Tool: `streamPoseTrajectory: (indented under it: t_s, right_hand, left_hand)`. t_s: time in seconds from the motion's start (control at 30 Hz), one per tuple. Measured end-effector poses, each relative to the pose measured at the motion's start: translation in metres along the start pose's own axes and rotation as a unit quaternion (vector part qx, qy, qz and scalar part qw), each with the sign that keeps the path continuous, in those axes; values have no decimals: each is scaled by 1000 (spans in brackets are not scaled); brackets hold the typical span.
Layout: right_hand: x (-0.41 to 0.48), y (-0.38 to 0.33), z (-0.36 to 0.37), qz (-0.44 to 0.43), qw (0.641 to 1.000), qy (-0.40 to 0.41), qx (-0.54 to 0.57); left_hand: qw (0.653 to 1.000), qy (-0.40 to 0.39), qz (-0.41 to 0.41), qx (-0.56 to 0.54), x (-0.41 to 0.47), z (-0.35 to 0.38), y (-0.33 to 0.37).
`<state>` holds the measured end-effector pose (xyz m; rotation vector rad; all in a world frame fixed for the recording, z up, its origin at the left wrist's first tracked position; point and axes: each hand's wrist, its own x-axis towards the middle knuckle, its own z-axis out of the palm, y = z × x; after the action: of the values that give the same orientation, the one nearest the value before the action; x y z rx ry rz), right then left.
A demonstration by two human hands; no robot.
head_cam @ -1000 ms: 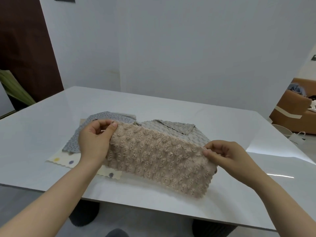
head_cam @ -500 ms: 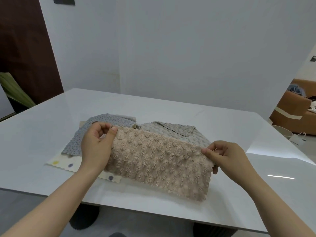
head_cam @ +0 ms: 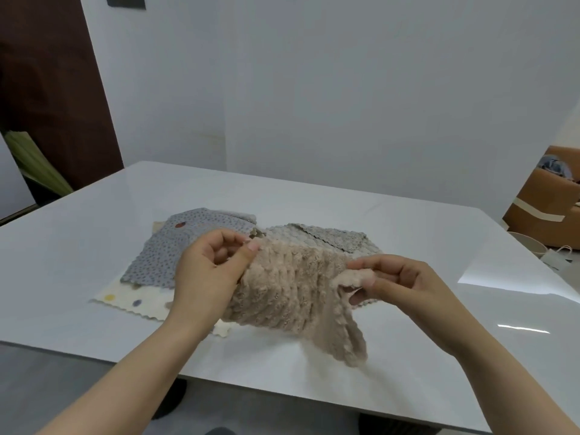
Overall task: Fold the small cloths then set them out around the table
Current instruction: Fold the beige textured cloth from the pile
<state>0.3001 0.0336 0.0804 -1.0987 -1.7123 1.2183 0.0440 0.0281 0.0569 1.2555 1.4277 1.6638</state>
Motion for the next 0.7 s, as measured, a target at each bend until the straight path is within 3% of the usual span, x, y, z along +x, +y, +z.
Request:
streamPoseTrajectory:
  t_s: [0.1, 0.2, 0.33, 0.7]
  right_hand:
    - [-1, -3, 7, -31, 999, -22, -4]
    - [2, -5, 15, -100, 990, 50, -87]
    - [7, -7, 25, -183, 951, 105, -226]
    - [14, -9, 53, -147, 970, 10, -195]
  left_hand:
    - [1000, -18, -9, 1, -2, 0, 4]
    - [999, -35, -21, -5, -3, 1, 7]
    - [996, -69, -46, -36, -8, 4, 12]
    - [991, -108, -77, -23, -15, 5, 16]
